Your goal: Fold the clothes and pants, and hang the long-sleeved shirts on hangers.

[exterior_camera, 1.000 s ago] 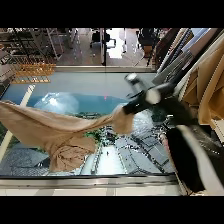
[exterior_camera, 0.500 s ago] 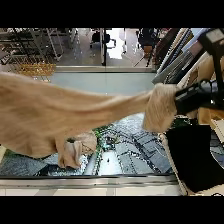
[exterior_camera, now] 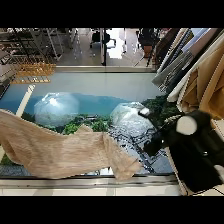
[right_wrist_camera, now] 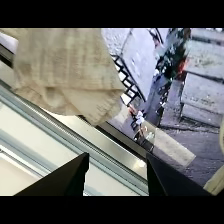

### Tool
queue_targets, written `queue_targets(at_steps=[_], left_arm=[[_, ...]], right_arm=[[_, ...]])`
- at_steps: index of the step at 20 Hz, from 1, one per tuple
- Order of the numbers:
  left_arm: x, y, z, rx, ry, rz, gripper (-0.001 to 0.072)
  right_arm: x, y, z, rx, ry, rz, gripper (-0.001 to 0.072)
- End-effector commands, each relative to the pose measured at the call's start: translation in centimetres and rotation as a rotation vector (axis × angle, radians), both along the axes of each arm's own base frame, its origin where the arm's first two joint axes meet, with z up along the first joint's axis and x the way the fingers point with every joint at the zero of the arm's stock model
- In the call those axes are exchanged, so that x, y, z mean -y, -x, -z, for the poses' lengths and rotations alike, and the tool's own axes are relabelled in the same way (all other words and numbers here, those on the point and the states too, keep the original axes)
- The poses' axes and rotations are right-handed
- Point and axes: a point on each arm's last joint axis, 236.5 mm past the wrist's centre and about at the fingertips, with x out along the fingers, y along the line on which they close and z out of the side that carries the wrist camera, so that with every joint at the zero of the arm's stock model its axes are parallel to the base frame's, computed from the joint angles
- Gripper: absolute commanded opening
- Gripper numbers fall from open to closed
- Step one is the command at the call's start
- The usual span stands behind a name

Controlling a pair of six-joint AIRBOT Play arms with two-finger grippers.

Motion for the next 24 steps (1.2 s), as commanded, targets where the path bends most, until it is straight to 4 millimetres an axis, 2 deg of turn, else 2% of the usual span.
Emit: queue_targets(at_steps=[1,3,5,7,9,11,12,17,20,24], left_arm=[[0.2,-0.8,3.2,-0.088,0.008,0.042,0.0011],[0.2,-0.8,3.3,-0.089,0.009,0.041,0.0011],[0.2,-0.7,3.3,-0.091,0.010,0.043,0.0011],[0.3,-0.7,3.3,-0.092,0.011,0.043,0.0011],[0.4,-0.5,3.4,-0.098,0.015,0.051,0.0011],[0.6,-0.4,3.4,-0.103,0.018,0.056,0.0011],[0.6,-0.4,3.4,-0.103,0.018,0.056,0.0011],[0.7,-0.2,3.4,-0.110,0.023,0.064,0.0012],[0.8,-0.1,3.5,-0.114,0.026,0.069,0.0011],[0.8,-0.1,3.5,-0.114,0.026,0.069,0.0011]], right_arm=[[1.2,1.5,7.5,-0.096,0.002,0.172,0.0422],[-1.1,1.7,9.5,-0.121,-0.128,0.247,0.0423],[-4.4,2.3,9.3,-0.165,-0.286,0.280,0.0423],[-6.7,2.9,8.6,-0.225,-0.395,0.329,0.0422],[-7.6,3.4,9.0,-0.293,-0.428,0.385,0.0422],[-7.8,4.2,10.3,-0.367,-0.420,0.427,0.0413],[-8.0,4.6,10.8,-0.398,-0.423,0.441,0.0377],[-10.5,6.3,12.8,-0.477,-0.438,0.412,0.0378],[-12.2,5.7,14.8,-0.452,-0.437,0.435,0.0385],[-13.2,1.8,15.2,-0.330,-0.505,0.523,0.0382]])
